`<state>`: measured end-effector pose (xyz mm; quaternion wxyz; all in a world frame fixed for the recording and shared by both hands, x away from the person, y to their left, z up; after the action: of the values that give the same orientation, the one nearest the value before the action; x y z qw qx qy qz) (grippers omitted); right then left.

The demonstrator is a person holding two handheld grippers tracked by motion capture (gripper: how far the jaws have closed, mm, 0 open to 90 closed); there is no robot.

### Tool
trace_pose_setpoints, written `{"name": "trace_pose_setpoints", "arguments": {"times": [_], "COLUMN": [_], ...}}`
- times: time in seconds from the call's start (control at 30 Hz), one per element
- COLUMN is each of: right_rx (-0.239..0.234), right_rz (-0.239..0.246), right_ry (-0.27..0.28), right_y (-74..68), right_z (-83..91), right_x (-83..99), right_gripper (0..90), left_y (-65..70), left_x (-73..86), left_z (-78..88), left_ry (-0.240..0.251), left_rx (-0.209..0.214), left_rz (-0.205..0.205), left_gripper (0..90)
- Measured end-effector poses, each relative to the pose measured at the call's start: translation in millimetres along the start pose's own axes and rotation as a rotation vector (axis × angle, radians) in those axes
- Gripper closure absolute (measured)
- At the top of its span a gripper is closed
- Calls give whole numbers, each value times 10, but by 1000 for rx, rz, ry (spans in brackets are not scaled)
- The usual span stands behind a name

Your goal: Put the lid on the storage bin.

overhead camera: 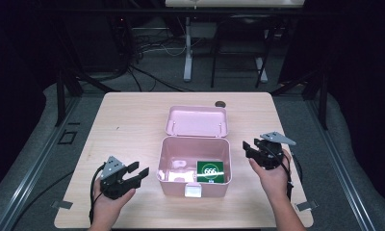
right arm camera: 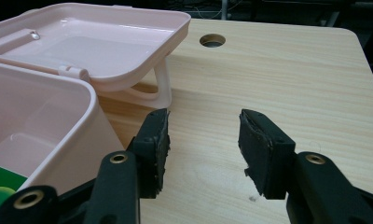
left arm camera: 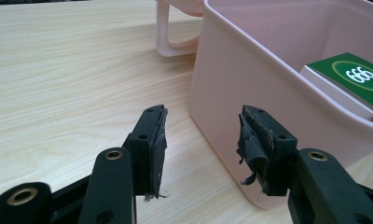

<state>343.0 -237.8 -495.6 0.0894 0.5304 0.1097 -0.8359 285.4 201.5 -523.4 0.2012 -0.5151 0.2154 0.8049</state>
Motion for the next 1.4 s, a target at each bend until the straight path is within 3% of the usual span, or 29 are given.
{"name": "trace_pose_setpoints", "arguments": {"times": [0.2, 0.23, 0.77, 0.97, 1.13, 1.27, 1.4], "right_rx": [-11, -9, -44, -96, -117, -149, -165], "right_rz": [-8, -11, -43, -99, -73, -85, -108], "right_ry": [-32, -13, -45, -77, -91, -134, -133], "right_y": [7, 8, 13, -26, -101, -143, -153], "right_z": [17, 6, 10, -14, -81, -120, -159], "right_x": [17, 22, -2, -70, -121, -239, -312], "right_gripper": [523, 523, 543, 544, 546, 552, 559], "left_y": [3, 3, 12, 42, 59, 87, 108], "left_x": [-5, -5, -37, -77, -93, -125, -142], "left_z": [-27, -27, 6, 20, 28, 36, 31], "left_ry": [-4, -4, 4, 9, 12, 14, 5], "left_rx": [7, 7, 8, 16, 25, 38, 44], "left_rz": [-5, -5, -1, -6, -6, -5, -12], "left_gripper": [511, 511, 519, 514, 516, 534, 559]}}
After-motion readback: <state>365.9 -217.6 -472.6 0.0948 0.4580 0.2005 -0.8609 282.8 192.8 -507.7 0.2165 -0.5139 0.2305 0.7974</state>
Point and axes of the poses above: each handheld gripper's, and its own axes: z roughly backward along the jaws, x roughly out of its underside, y roughly to its right, the point moved 1 cm from there along -z, roughly forward along the jaws, and after that the axes turned 6 degrees about y, right-handed, at the moved point
